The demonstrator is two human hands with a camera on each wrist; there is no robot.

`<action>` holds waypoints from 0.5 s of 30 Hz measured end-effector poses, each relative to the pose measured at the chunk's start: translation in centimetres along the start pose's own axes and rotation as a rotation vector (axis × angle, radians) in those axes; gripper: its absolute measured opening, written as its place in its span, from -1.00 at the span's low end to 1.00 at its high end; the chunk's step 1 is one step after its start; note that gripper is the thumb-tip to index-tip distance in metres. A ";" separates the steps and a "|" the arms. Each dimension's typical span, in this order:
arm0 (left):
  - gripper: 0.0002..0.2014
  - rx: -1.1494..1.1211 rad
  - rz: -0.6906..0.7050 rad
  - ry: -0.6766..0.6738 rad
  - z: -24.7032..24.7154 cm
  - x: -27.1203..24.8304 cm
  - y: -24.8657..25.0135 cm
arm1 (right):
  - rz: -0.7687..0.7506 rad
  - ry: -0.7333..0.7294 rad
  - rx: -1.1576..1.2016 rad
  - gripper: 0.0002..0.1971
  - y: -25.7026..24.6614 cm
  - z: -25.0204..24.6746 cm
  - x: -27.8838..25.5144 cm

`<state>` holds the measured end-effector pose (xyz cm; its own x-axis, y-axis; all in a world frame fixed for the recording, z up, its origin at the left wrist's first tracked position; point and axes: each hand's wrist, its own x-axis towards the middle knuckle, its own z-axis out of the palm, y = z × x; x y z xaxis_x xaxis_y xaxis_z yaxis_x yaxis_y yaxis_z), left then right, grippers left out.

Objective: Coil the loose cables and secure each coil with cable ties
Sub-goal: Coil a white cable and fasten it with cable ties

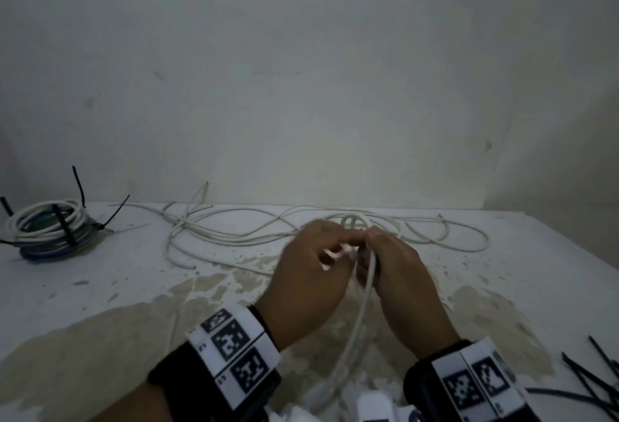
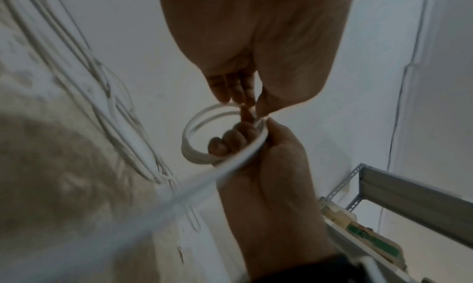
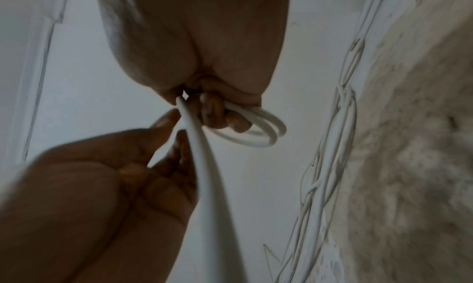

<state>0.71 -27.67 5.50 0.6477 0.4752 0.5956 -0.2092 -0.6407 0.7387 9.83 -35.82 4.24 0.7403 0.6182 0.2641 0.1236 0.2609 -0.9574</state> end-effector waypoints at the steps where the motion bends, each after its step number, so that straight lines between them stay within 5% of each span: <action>1: -0.75 0.044 -0.004 0.066 -0.5 0.5 -0.4 | 0.027 -0.040 0.067 -0.63 -0.3 -0.1 0.1; 3: -0.74 0.094 -0.118 0.068 -1.8 1.7 -1.1 | 0.060 -0.136 0.164 -0.64 -1.0 0.0 0.5; 5: -0.68 0.042 -0.227 -0.088 -3.1 2.7 -1.4 | 0.088 -0.230 0.237 -0.63 -1.9 0.2 0.8; 8: -0.74 -0.345 -0.331 -0.123 -4.8 2.9 -1.6 | 0.107 -0.336 0.322 -0.59 -3.1 0.6 1.3; 15: -0.84 -0.816 -0.446 -0.169 -7.8 2.2 -1.4 | -0.068 -0.239 0.026 -0.69 -3.5 2.8 3.3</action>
<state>-3.29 -21.05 8.28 0.8759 0.4397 0.1985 -0.3233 0.2296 0.9180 9.98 -32.68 8.81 0.5533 0.7556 0.3505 0.1485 0.3245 -0.9341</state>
